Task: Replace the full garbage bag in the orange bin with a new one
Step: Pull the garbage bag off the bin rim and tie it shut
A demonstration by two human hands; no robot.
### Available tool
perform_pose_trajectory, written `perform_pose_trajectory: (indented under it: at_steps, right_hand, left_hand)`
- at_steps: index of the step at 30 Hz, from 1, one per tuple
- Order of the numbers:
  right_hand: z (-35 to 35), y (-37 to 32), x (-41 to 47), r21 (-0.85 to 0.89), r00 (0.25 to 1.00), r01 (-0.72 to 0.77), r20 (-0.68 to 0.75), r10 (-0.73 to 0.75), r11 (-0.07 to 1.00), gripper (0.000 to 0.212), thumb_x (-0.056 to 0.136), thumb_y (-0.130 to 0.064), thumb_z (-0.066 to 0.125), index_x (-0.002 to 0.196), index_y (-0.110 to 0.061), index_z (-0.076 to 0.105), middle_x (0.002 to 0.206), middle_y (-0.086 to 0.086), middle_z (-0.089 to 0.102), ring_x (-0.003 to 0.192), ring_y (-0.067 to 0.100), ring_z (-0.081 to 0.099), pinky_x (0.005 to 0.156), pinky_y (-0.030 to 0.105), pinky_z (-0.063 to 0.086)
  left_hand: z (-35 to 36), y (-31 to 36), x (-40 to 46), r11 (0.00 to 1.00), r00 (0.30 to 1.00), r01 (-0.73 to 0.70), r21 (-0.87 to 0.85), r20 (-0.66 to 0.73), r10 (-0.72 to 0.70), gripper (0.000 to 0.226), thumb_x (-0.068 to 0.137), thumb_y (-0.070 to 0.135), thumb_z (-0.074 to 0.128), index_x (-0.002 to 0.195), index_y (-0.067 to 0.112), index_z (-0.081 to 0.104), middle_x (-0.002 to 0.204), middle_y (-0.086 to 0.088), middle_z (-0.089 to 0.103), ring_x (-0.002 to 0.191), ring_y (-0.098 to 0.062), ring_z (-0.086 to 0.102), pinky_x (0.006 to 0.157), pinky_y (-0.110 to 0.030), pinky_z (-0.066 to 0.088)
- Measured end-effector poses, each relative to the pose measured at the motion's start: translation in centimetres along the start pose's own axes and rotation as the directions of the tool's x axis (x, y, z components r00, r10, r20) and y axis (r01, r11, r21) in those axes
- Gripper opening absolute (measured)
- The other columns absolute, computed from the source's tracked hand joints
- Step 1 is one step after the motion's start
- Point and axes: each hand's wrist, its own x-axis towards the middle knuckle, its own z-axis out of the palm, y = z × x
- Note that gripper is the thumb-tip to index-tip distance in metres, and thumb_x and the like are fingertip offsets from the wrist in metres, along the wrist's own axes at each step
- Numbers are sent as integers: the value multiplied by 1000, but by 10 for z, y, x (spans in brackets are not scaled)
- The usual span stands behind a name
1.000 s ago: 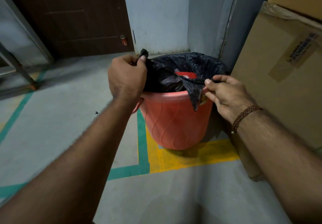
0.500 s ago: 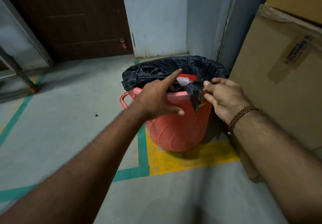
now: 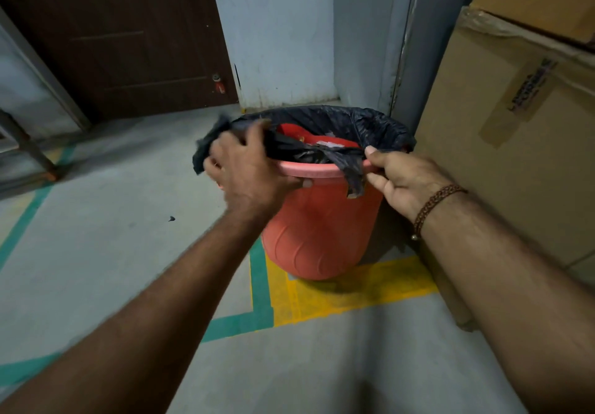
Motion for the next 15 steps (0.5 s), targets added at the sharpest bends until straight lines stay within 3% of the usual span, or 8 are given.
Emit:
perform_pose_trajectory:
  at_steps: [2, 4, 6, 8, 9, 11, 13, 15]
  right_hand:
    - [6, 3, -4, 10, 1000, -17, 2, 17, 1000, 50, 84, 2, 79, 131, 0, 60, 128, 11, 69, 104, 21, 72, 86, 39, 64]
    - [16, 12, -11, -4, 999, -30, 16, 30, 1000, 50, 83, 3, 80, 130, 0, 61, 125, 11, 70, 102, 20, 72, 70, 32, 65]
    - [27, 23, -19, -25, 999, -26, 30, 27, 999, 50, 80, 4, 83, 125, 1, 63, 120, 13, 71, 93, 22, 74, 55, 29, 63]
    - [35, 31, -28, -41, 1000, -6, 27, 7, 999, 40, 78, 4, 84, 114, 5, 65, 107, 15, 73, 77, 20, 75, 51, 26, 60]
    - [38, 33, -33, -50, 1000, 4, 30, -3, 999, 34, 79, 4, 84, 108, 8, 66, 99, 15, 73, 69, 18, 73, 51, 24, 60]
    - [40, 34, -41, -52, 998, 42, 41, -40, 998, 37, 79, 3, 85, 110, 11, 66, 93, 13, 72, 62, 15, 72, 55, 23, 61]
    - [41, 31, -44, -30, 994, 82, 73, -80, 996, 47, 79, -5, 87, 117, 9, 65, 101, 15, 74, 70, 18, 76, 59, 25, 62]
    - [43, 25, -43, 54, 990, 85, 111, -90, 995, 54, 86, -22, 83, 127, 4, 60, 116, 16, 72, 82, 26, 78, 62, 32, 64]
  left_hand:
    - [-5, 18, -10, 910, 923, 373, -181, -27, -384, 124, 43, 48, 99, 145, 31, 31, 141, -10, 35, 133, -32, 34, 108, -45, 34]
    - [-2, 33, -16, 617, 736, 657, -433, 189, -650, 101, 60, 30, 90, 143, 20, 33, 141, -13, 41, 125, -31, 44, 93, -35, 42]
    - [5, 42, -17, 191, 619, 712, -675, 477, -624, 84, 59, 19, 71, 138, 7, 45, 128, -29, 60, 88, -30, 65, 72, -33, 55]
    - [6, 41, -16, -49, 592, 669, -742, 571, -569, 75, 57, 22, 61, 130, 4, 56, 110, -34, 68, 67, -32, 70, 56, -37, 58]
    - [7, 39, -14, -114, 572, 648, -753, 579, -581, 72, 57, 31, 64, 125, 8, 58, 106, -27, 71, 72, -35, 73, 62, -45, 61]
    - [6, 36, -10, -114, 562, 656, -746, 583, -586, 83, 50, 51, 78, 122, 14, 58, 107, -18, 72, 78, -38, 75, 69, -55, 61]
    - [3, 34, -7, -62, 640, 632, -772, 566, -520, 70, 67, 34, 90, 121, 5, 57, 100, -20, 72, 67, -33, 76, 59, -52, 62]
    - [0, 32, 0, -20, 690, 642, -767, 589, -421, 34, 88, 9, 78, 116, 0, 61, 96, -18, 72, 59, -23, 74, 51, -39, 62]
